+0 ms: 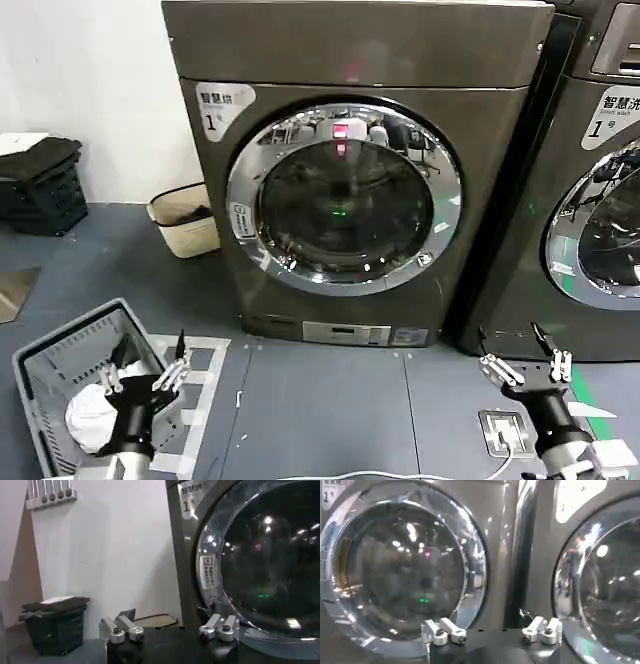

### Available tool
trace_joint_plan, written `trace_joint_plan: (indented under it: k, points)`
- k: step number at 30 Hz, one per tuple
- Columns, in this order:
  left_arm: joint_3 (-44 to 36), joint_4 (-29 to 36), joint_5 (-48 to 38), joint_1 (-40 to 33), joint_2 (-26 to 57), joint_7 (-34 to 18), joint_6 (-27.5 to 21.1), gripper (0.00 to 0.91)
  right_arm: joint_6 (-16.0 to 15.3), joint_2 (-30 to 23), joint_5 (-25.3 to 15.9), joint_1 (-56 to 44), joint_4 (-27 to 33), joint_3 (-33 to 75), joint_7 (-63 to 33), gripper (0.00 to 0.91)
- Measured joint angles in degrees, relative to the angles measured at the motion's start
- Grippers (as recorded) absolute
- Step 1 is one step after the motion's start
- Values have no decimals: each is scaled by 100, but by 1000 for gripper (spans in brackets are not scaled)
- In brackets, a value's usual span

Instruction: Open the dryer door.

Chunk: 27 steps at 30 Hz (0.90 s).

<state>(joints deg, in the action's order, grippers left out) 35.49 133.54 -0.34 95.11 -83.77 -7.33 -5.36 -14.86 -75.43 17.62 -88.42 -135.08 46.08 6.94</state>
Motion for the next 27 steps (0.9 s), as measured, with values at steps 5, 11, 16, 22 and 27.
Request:
trace_joint_plan:
  k: [5, 11, 16, 22, 27]
  points:
    - [9, 35, 1, 44, 13, 22, 2, 907, 103, 440, 131, 473, 335, -296, 149, 907]
    - [14, 36, 1, 105, 53, 55, 51, 907, 127, 967, 445, 1069, 798, -758, 146, 907]
    - [23, 52, 4, 138, 86, 77, 60, 907, 249, 1258, 707, 1575, 1180, -1209, 271, 907]
    - [28, 55, 19, 127, 78, 115, 60, 907, 260, 1524, 956, 2254, 1606, -1804, 360, 907]
    - [28, 94, 22, 154, 68, 129, 87, 907, 274, 1593, 1142, 2837, 1883, -2253, 379, 907]
